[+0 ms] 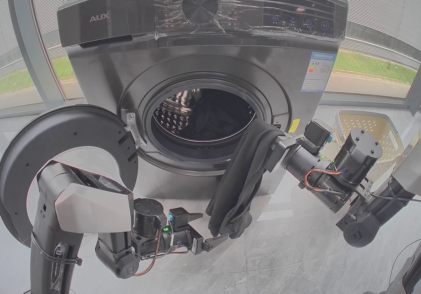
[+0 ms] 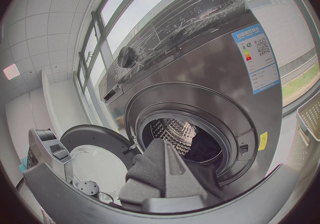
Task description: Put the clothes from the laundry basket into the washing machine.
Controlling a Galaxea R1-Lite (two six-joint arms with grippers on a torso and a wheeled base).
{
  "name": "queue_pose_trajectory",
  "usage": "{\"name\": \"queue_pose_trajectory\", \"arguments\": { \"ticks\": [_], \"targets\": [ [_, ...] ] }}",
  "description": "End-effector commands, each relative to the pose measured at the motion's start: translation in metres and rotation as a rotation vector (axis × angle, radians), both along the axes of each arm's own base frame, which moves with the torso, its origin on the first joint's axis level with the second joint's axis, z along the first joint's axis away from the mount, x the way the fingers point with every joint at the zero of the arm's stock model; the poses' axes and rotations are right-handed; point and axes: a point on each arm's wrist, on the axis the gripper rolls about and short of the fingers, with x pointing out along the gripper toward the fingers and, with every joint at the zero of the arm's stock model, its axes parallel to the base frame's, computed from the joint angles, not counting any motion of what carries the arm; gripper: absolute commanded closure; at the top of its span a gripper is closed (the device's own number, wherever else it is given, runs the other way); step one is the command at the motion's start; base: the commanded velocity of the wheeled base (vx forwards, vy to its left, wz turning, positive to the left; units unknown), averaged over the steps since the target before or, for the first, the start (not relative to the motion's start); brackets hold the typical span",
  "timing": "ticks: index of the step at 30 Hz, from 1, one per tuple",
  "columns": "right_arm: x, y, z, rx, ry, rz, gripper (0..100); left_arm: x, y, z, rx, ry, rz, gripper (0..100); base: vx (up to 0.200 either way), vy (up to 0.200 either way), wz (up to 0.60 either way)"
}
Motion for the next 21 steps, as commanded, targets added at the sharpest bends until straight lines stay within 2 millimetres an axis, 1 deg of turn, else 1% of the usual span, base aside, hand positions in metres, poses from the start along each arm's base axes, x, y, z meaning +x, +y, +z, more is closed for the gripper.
{"name": "queue_pose_trajectory", "arguments": {
  "ticks": [1,4,11,17,21],
  "targets": [
    [0.001,0.001,-0.003,-0.005,0.006,0.0,100,-0.002,-0.007,-0.005,-0.007,0.006,-0.043,0,0.0,0.0,0.0],
    [0.003,0.002,-0.004,-0.006,0.008,-0.001,100,-0.001,-0.01,-0.005,-0.014,0.002,-0.055,0,0.0,0.0,0.0],
    [0.002,0.004,-0.004,-0.005,0.007,0.005,100,0.008,-0.017,-0.01,-0.035,-0.008,-0.059,0,0.0,0.0,0.0],
    [0.001,0.005,-0.004,-0.004,0.006,0.008,100,0.014,-0.024,-0.019,-0.039,-0.014,-0.062,0,0.0,0.0,0.0],
    [0.001,0.007,-0.004,-0.003,0.005,0.014,100,0.017,-0.028,-0.019,-0.048,-0.023,-0.062,0,0.0,0.0,0.0]
  ]
}}
